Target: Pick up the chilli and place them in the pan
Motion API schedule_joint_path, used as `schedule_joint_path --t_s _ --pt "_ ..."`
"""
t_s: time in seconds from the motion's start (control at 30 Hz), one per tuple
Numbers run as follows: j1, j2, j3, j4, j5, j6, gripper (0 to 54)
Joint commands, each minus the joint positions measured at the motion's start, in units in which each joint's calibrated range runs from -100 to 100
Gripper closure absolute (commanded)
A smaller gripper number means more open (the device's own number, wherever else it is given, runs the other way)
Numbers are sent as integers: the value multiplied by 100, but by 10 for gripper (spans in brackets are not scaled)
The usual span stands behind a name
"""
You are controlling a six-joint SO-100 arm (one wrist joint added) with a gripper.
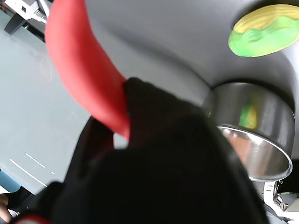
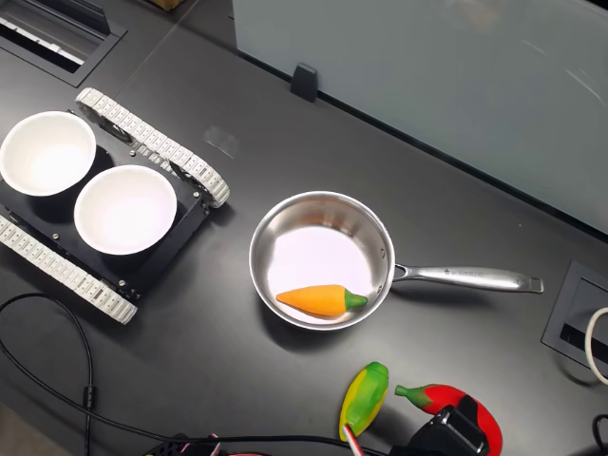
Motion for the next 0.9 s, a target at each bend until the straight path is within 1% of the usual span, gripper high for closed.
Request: schedule_joint_path --t_s 0.0,0.17,0.6,0.67,0.83,0.87 --pt "-223 -832 21 -430 -298 -126 536" --pt "-521 -1228 439 -805 -635 -109 536" --pt "-877 -2038 821 -1317 -1328 -76 536" --pt "-1026 -2148 875 -1385 -1446 17 536" --pt "-1634 -2510 1175 -1547 -1646 454 536" --pt "-1737 -2612 1284 -1590 -1680 496 536"
